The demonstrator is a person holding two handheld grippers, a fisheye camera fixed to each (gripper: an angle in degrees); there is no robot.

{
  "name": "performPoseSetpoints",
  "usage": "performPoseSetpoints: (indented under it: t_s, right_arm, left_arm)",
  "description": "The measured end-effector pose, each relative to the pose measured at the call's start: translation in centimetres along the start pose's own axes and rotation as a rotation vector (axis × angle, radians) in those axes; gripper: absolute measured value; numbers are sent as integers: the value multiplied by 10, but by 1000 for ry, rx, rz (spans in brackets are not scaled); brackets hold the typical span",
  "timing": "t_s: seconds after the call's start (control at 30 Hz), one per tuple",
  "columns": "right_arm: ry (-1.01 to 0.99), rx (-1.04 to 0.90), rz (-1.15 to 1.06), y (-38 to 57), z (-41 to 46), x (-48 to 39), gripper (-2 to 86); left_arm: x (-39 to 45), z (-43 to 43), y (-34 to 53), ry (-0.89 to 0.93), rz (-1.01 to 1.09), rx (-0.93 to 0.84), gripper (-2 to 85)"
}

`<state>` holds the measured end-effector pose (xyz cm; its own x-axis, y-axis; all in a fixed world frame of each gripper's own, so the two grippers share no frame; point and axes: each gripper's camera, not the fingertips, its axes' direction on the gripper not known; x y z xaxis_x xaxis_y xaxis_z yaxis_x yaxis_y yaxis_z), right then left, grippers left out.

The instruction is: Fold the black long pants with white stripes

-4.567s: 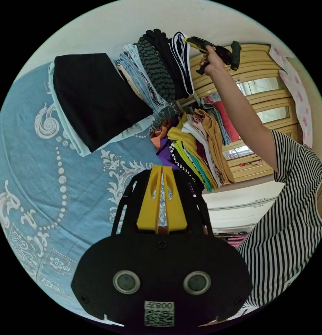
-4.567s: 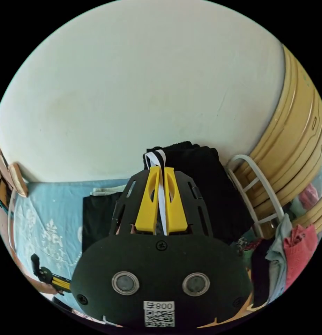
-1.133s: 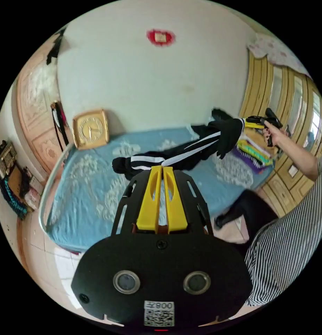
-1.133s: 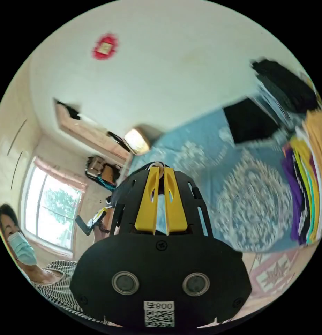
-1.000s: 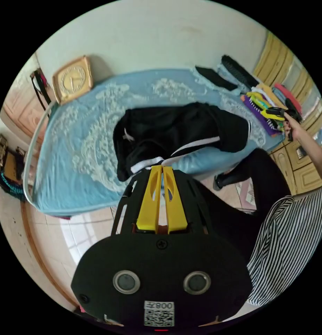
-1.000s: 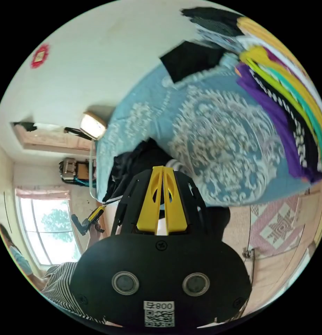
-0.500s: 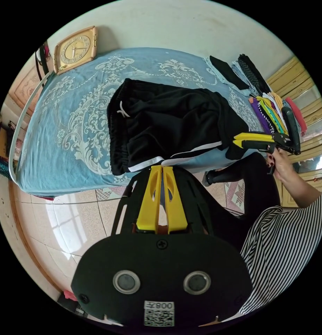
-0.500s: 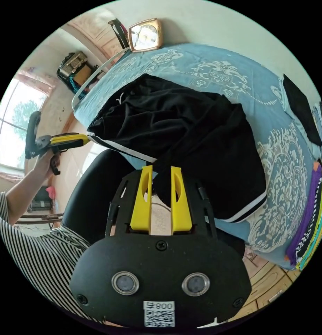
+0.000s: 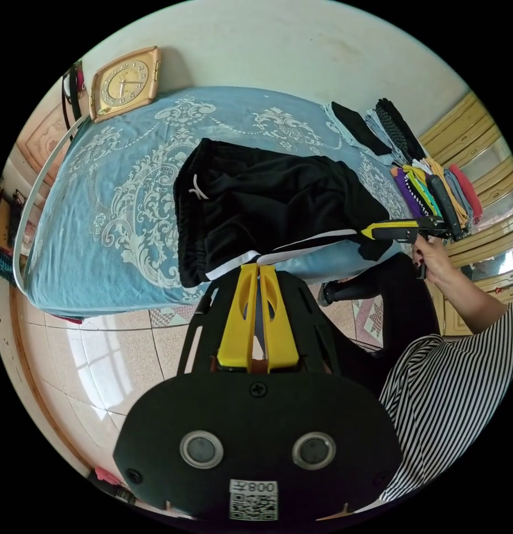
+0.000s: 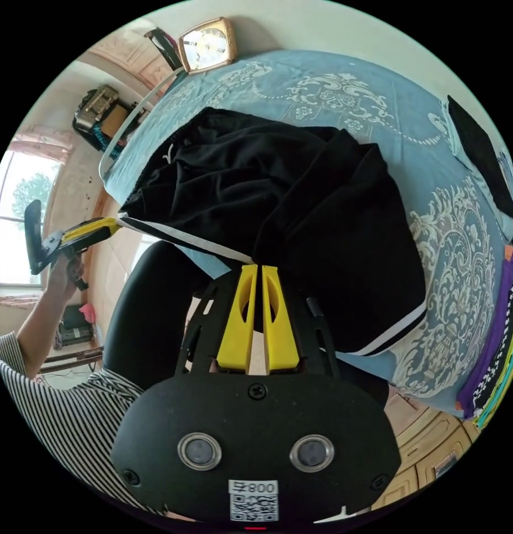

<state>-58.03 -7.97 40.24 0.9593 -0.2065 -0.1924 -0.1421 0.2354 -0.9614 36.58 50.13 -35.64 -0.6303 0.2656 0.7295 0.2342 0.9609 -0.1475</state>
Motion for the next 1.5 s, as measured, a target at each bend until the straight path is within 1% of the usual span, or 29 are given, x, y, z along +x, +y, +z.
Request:
performPoseSetpoints:
  t_s: [0.1, 0.23, 0.3, 0.33, 0.4, 0.43, 0.47, 0.53, 0.6, 0.63, 0.67, 0.7, 0.77, 0.83, 0.93, 1.0, 1.07, 1.17, 1.23, 1.3, 1.37, 1.4, 1.5]
  right_arm:
    - [-53, 8, 10, -7, -39, 12, 11]
    - [-11, 25, -25, -30, -107, 25, 8]
    - [91, 40, -72, -54, -166, 28, 7]
    - [131, 42, -83, -60, -181, 28, 6]
    - [324, 3, -96, -84, -234, 33, 5]
    - [371, -12, -92, -89, -244, 37, 5]
    - [431, -34, -65, -100, -262, 47, 3]
    - [472, -37, 27, -113, -281, 72, 1]
    - [555, -34, 227, -122, -293, 113, -2]
    - [558, -30, 283, -122, -294, 122, -2]
    - [495, -28, 359, -121, -294, 136, -2]
    - [411, 13, 389, -119, -294, 142, -1]
    - [340, 71, 368, -117, -290, 138, 2]
    - [288, 80, 308, -121, -279, 125, 9]
    - [154, 96, 147, -141, -254, 86, 33]
    - [33, 89, 6, -171, -232, 45, 61]
    - [-6, 40, -78, -201, -213, 15, 73]
    - [-5, -37, -175, -254, -186, -29, 82]
    - [69, -112, -214, -282, -169, -50, 86]
    - [88, -243, -262, -307, -152, -68, 97]
    - [91, -260, -284, -313, -156, -76, 102]
    - [112, -239, -294, -313, -165, -79, 103]
    - [151, -219, -273, -311, -187, -77, 102]
  left_arm:
    - [-9, 0, -9, 11, -14, 30, 4]
    - [-19, -6, -25, 44, -14, 104, 4]
    - [-21, -12, -34, 36, 8, 141, 4]
    - [-22, -17, -41, 28, 27, 160, 4]
    - [-23, -22, -50, 8, 57, 186, 4]
    - [-23, -23, -54, -1, 73, 192, 4]
    - [-25, -21, -58, -16, 84, 188, 5]
    - [-28, -11, -62, -39, 95, 152, 6]
    - [-33, 8, -64, -26, 90, 78, 10]
    - [-37, 22, -63, -5, 79, 36, 13]
    - [-42, 34, -60, 21, 56, -2, 18]
    - [-44, 38, -59, 35, 43, -9, 21]
    - [-55, 45, -53, 84, -6, 19, 35]
    - [-66, 46, -53, 120, -50, 52, 48]
    - [-89, 52, -65, 179, -120, 108, 73]
    - [-102, 65, -79, 193, -154, 90, 83]
    - [-118, 84, -95, 165, -206, 59, 91]
    - [-135, 103, -110, 137, -244, 53, 94]
    - [-146, 112, -120, 134, -260, 60, 95]
    - [-156, 120, -132, 140, -265, 81, 96]
    - [-164, 131, -157, 170, -234, 115, 98]
    - [-165, 134, -164, 171, -220, 121, 99]
    - [-169, 156, -205, 172, -142, 110, 102]
